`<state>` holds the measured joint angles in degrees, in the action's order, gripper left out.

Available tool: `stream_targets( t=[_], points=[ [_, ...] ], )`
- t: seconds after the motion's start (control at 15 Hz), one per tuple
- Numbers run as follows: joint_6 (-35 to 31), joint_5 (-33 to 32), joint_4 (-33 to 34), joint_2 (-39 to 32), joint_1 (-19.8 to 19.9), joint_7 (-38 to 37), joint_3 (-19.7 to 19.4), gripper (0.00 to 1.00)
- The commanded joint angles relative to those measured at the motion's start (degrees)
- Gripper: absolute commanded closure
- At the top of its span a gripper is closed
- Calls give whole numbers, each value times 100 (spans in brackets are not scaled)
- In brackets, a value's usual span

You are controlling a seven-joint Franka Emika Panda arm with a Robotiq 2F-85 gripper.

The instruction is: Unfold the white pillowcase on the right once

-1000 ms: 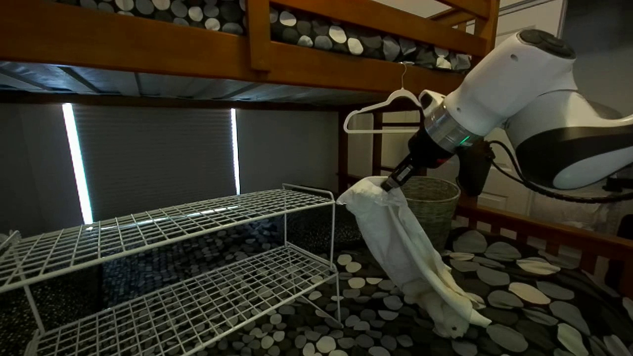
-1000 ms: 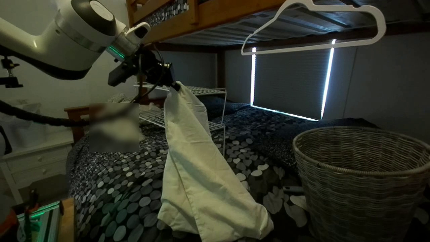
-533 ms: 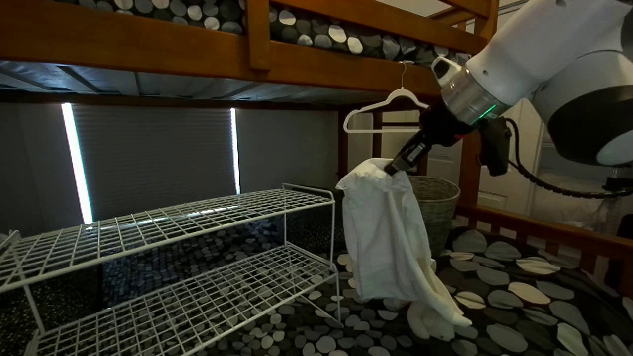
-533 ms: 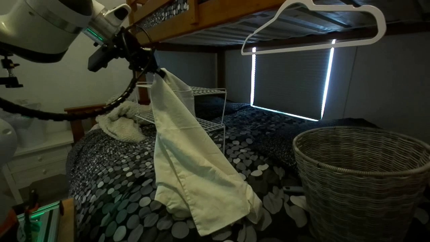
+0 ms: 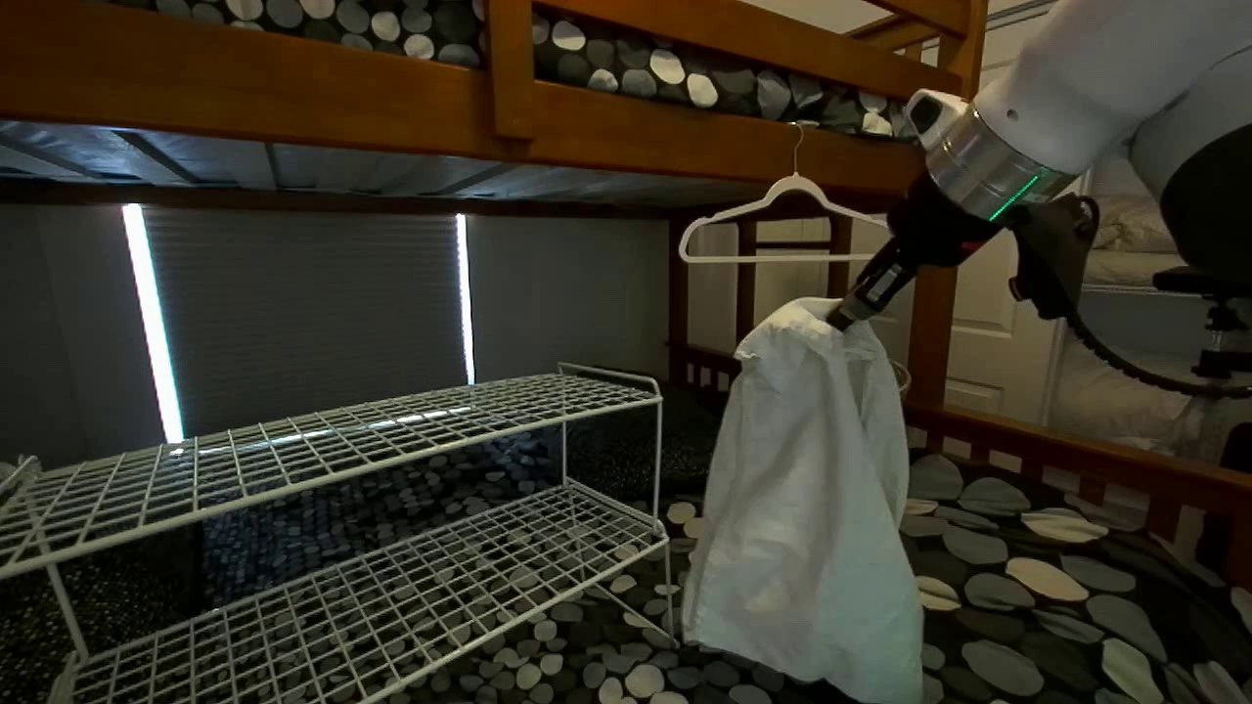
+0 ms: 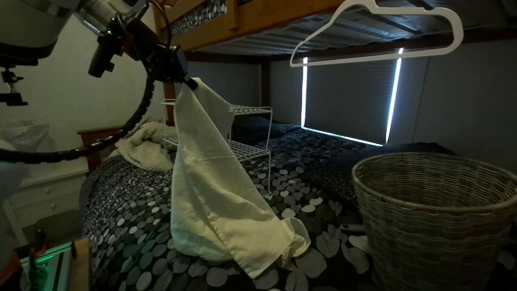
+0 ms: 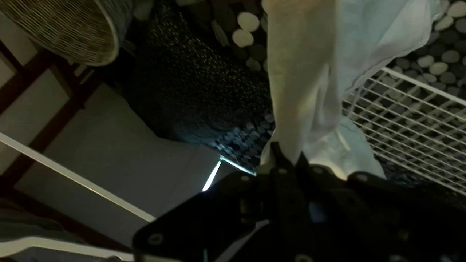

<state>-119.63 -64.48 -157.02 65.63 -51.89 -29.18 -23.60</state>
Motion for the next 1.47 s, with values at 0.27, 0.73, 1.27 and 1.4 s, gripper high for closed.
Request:
stream_targets(
  t=[0.27, 0.73, 1.27, 1.4],
  points=[
    [901, -694, -52, -488, 263, -407, -1371, 99],
    [531, -1886, -45, -1258, 558, -1794, -3575, 99],
    [-2632, -2776, 639, -3957, 1509, -3153, -4583, 99],
    [-2955, -2272, 467, -4057, 2027, -2796, -4092, 97]
  ],
)
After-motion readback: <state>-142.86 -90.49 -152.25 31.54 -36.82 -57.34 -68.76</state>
